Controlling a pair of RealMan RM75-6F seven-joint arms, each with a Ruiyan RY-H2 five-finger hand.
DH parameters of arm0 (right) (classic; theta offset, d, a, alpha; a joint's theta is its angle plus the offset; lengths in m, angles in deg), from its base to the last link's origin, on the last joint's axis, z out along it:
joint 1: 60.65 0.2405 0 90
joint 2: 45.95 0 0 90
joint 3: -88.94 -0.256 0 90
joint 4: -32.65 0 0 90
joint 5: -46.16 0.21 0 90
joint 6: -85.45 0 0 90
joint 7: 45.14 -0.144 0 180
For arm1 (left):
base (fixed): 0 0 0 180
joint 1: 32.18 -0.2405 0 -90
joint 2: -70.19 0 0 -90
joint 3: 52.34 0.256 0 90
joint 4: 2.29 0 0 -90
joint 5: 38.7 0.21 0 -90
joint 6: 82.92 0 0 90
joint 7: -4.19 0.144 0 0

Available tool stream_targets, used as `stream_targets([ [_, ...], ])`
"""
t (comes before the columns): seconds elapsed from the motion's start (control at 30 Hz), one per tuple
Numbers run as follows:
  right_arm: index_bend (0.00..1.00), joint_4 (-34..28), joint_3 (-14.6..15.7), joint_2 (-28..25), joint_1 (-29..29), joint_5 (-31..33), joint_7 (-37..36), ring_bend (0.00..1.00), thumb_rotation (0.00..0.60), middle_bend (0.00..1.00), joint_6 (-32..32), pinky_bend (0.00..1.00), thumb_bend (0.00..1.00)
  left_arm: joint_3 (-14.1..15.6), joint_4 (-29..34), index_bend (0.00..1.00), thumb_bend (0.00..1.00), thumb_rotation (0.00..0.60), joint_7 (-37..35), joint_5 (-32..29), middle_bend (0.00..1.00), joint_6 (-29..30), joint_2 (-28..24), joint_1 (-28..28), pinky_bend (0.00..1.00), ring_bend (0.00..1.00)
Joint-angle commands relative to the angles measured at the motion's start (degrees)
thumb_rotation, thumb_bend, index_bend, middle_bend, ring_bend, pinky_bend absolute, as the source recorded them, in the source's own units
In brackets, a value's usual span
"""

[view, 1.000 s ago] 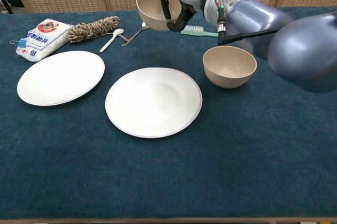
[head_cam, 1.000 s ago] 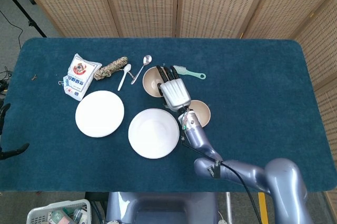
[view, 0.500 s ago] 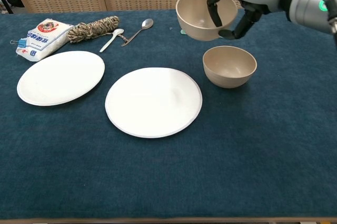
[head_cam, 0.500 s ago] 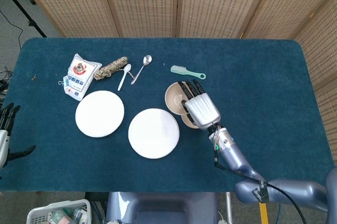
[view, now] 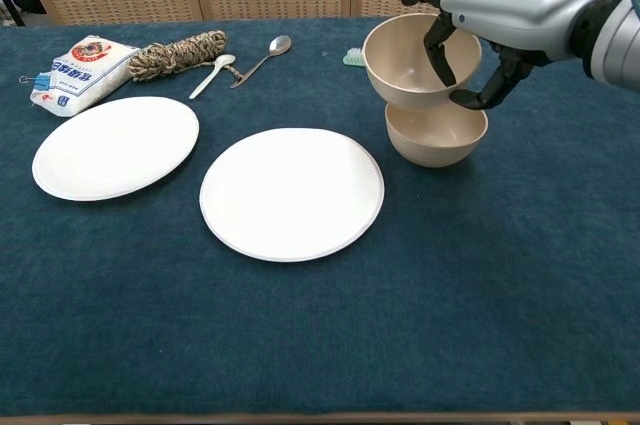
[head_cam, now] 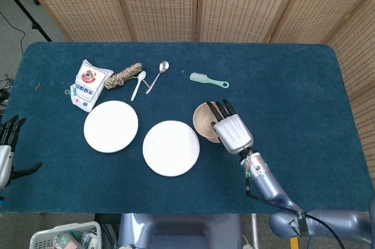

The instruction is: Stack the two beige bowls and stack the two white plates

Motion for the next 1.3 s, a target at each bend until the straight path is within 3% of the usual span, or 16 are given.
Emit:
stream_targets([
  [0.03, 0.70, -0.84, 0.25, -1.17, -0.15, 1.97, 1.24, 0.00, 0.600, 0.01, 0.63, 0.00, 0.49, 0.00, -0.01, 0.00, 0.00, 0.600, -0.03, -0.05, 0.00, 0.01, -0.02, -0.01, 0.00, 0.00],
  [0.97, 0.69, 1.91, 0.32, -0.51, -0.12, 5.67, -0.64, 0.00, 0.600, 0.01, 3.74, 0.00, 0.49, 0.15, 0.01, 0.00, 0.00, 0.600, 0.93, -0.38, 0.00, -0.11, 0.38, 0.14, 0.00, 0.00],
  [1.17, 0.56, 2.61, 0.63, -0.23, -0.14, 6.05, -0.89, 0.00, 0.600, 0.00, 4.15, 0.00, 0.49, 0.14, 0.04, 0.00, 0.00, 0.600, 0.85, -0.46, 0.00, -0.19, 0.37, 0.18, 0.00, 0.00],
  [1.3, 0.55, 2.77, 0.77, -0.26, -0.14, 5.80, -1.22, 0.00, 0.600, 0.00, 4.38, 0.00, 0.49, 0.20, 0.06, 0.00, 0.00, 0.600, 0.93, -0.44, 0.00, -0.23, 0.42, 0.19, 0.00, 0.00],
])
